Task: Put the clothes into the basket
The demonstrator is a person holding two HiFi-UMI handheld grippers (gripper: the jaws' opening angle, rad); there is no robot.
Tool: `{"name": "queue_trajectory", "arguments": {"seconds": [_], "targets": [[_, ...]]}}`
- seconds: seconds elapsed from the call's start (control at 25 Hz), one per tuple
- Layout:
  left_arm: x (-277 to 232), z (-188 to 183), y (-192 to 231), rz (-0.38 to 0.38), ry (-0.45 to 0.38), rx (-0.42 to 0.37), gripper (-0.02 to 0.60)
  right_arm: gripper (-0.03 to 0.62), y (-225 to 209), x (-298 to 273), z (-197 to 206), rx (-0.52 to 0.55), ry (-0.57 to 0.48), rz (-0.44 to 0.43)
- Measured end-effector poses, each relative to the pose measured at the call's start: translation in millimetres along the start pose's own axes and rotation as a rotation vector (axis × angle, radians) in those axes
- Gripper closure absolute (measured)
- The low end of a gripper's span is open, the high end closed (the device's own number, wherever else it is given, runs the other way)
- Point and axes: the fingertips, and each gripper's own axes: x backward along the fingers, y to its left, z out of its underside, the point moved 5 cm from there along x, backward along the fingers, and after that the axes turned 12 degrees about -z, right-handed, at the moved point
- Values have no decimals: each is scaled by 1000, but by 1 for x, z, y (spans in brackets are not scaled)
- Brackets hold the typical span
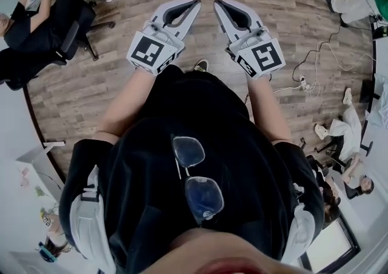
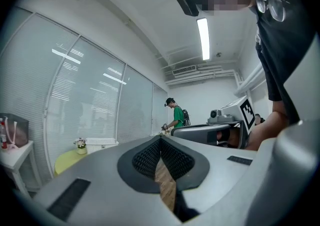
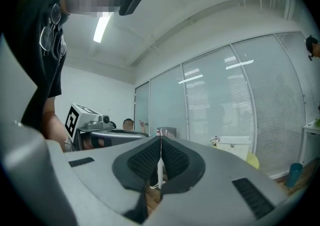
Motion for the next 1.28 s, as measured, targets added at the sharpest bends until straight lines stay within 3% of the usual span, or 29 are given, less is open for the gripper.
{"name": "queue_trajectory", "arguments": {"seconds": [0.44,1.28], "targets": [[-54,14,27,3,30,3,571,568,-53,-17,15,-10,22,-8],[-172,14,204,89,22,20,571,568,-194,-164,20,-45,75,86]]}}
